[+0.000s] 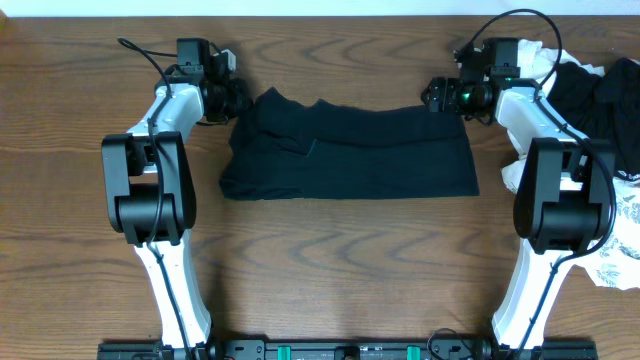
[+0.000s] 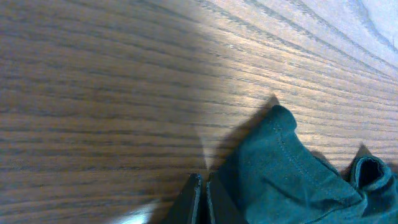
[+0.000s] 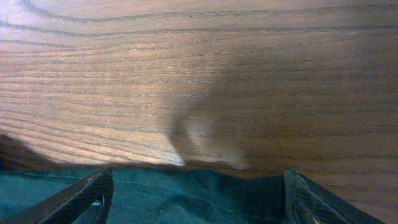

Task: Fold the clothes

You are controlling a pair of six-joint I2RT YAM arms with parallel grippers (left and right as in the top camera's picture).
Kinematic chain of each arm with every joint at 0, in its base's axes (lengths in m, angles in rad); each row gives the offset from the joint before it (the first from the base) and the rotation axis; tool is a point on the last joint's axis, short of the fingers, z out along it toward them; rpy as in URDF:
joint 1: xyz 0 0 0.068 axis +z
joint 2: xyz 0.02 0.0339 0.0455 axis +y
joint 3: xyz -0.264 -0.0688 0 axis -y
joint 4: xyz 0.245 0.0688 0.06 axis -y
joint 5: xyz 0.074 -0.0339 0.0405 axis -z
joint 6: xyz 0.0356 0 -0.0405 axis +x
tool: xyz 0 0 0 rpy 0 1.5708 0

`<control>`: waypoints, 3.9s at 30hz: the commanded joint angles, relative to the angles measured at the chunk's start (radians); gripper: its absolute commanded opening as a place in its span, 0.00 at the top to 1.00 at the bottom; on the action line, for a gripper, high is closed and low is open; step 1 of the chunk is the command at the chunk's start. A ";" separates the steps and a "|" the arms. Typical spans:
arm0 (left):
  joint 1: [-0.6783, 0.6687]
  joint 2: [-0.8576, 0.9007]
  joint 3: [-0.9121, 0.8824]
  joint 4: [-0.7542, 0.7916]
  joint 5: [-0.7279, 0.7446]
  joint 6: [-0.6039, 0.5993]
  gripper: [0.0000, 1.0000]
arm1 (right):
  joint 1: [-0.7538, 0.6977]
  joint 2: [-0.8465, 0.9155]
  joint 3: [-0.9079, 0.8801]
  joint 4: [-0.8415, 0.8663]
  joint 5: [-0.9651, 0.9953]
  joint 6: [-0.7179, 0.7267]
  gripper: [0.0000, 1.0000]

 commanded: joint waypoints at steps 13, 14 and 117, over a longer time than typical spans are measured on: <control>0.019 -0.075 0.014 -0.007 0.048 -0.006 0.94 | 0.006 0.004 0.022 0.016 0.056 0.006 0.14; 0.019 -0.075 0.014 -0.008 0.048 -0.006 0.94 | 0.006 0.004 0.022 0.021 0.060 0.018 0.14; -0.016 -0.005 -0.029 -0.006 -0.014 -0.002 0.94 | -0.040 0.092 0.020 0.002 0.073 0.208 0.40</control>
